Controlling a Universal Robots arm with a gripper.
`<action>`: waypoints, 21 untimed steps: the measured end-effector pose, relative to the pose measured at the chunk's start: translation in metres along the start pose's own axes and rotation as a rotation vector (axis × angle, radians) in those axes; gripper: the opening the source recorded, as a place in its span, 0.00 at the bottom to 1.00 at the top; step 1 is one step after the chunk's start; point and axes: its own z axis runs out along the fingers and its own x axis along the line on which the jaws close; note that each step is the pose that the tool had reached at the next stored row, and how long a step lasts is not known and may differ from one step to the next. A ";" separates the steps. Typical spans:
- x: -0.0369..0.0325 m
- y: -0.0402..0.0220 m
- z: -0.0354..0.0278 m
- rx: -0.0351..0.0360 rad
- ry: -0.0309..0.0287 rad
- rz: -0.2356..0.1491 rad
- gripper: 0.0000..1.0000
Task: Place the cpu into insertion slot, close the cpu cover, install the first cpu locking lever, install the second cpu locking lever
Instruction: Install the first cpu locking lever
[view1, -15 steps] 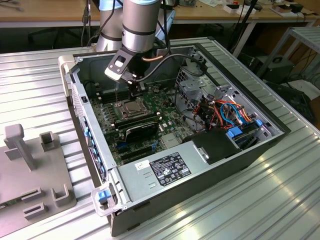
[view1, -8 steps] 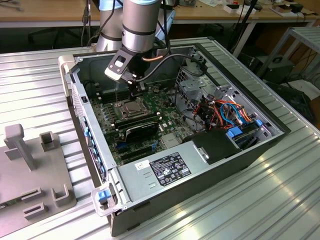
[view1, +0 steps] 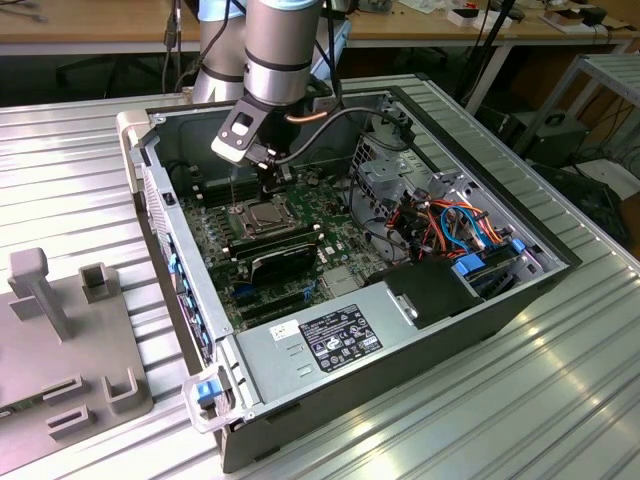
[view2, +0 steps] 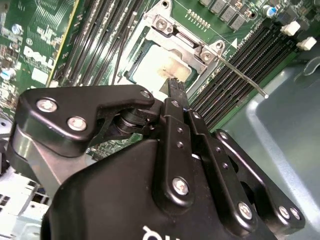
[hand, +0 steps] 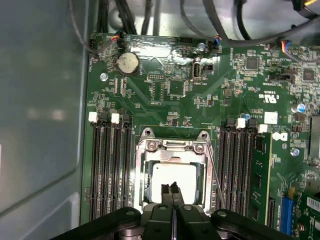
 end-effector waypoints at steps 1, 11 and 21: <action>-0.0001 0.0000 -0.0008 -0.0001 0.0002 -0.011 0.11; -0.0005 0.0008 -0.0282 -0.0001 0.0006 -0.020 0.11; -0.0007 0.0011 -0.0404 -0.0008 0.0015 -0.062 0.11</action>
